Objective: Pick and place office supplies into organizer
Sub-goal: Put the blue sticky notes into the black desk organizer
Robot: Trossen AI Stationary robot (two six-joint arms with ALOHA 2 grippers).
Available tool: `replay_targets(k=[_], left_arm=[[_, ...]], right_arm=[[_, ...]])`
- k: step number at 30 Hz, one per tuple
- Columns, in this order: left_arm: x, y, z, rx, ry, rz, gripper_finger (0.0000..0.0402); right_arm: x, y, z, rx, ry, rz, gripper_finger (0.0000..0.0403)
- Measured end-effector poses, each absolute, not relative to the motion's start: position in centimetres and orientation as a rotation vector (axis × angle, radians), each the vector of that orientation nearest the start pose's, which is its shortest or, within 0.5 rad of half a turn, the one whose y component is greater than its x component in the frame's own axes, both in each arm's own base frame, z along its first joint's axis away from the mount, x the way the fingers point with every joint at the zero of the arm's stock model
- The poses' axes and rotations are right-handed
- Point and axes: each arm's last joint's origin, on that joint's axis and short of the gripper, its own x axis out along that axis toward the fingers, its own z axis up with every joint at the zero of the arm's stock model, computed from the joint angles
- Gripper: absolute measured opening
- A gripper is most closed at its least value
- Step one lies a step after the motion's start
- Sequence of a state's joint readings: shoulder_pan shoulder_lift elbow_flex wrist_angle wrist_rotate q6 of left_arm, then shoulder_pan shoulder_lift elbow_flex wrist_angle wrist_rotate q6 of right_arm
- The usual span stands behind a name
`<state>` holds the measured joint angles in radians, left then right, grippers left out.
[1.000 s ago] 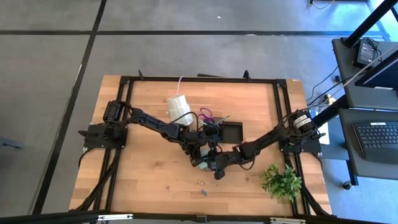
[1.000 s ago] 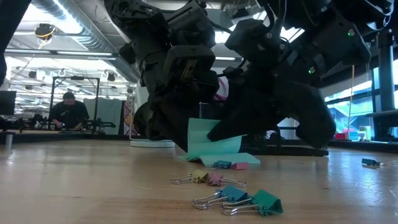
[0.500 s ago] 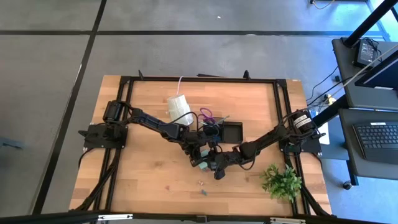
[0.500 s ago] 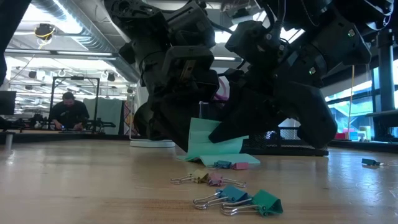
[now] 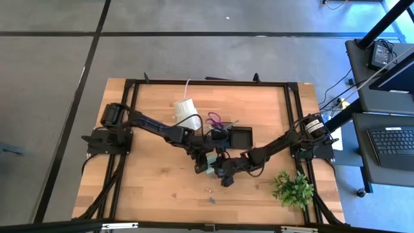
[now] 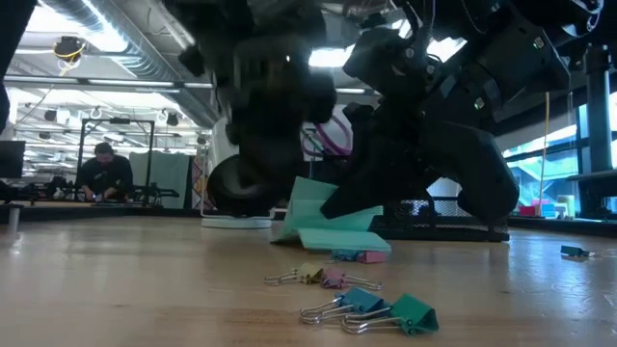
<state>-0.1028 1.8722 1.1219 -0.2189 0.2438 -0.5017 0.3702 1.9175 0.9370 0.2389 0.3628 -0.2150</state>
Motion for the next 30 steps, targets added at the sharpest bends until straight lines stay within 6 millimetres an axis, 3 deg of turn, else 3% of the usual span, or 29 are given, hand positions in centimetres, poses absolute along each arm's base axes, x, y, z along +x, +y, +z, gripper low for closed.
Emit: replay_targets(k=[5,10,15,20,24,30], left_arm=[[35.9,-4.4,17.5,-0.457,1.03,-0.044,0.006],[34.3,-4.3,20.1,-0.403,1.024,-0.001,0.006],[32.0,-4.4,23.7,-0.315,0.951,0.087,0.006],[29.4,-4.3,27.4,-0.23,0.832,0.222,0.0059],[27.5,-4.4,29.1,-0.198,0.795,0.276,0.0059],[25.9,-4.7,30.1,-0.179,0.779,0.324,0.0059]], right_arm=[[34.8,12.4,12.1,-0.485,0.724,0.085,0.0009],[35.1,12.5,12.5,-0.494,0.747,0.087,0.0017],[35.5,12.7,14.0,-0.51,0.792,0.091,0.0008],[35.9,12.7,17.0,-0.435,0.803,0.048,0.0009],[35.7,12.5,20.5,-0.354,0.797,-0.048,0.0011],[32.3,11.7,25.5,-0.287,0.855,-0.242,0.0011]])
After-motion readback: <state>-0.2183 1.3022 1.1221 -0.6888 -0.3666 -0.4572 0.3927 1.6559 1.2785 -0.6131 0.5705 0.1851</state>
